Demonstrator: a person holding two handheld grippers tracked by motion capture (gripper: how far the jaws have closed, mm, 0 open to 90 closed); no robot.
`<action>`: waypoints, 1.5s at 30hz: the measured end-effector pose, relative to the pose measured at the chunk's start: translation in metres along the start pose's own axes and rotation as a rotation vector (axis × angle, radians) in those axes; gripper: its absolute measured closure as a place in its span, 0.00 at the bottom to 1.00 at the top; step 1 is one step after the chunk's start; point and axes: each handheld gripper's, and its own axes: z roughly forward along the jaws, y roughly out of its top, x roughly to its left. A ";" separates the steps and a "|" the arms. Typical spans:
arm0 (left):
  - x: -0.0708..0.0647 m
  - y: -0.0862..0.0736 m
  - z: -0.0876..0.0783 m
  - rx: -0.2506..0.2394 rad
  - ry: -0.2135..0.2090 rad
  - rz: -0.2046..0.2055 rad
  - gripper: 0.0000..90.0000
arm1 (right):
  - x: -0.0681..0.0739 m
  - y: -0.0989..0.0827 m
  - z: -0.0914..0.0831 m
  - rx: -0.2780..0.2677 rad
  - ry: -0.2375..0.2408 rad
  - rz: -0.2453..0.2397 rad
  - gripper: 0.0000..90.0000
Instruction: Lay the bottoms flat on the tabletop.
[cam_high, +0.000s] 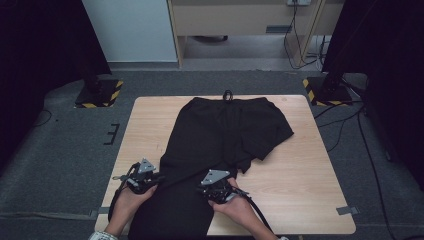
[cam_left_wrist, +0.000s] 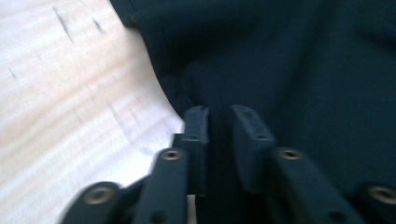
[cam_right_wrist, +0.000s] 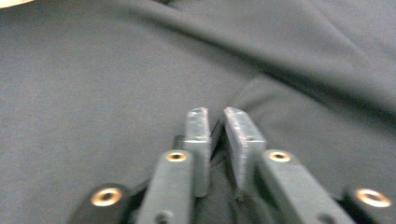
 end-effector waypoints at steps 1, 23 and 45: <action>-0.002 -0.002 -0.003 0.008 -0.004 0.004 0.88 | 0.002 0.000 0.000 0.003 0.001 0.000 0.93; -0.006 0.040 0.014 -0.138 0.066 -0.054 0.18 | -0.088 -0.038 -0.080 -0.030 -0.320 0.187 0.26; -0.006 0.023 0.017 -0.113 0.079 -0.072 0.15 | -0.156 -0.022 -0.081 0.000 -0.414 0.242 0.99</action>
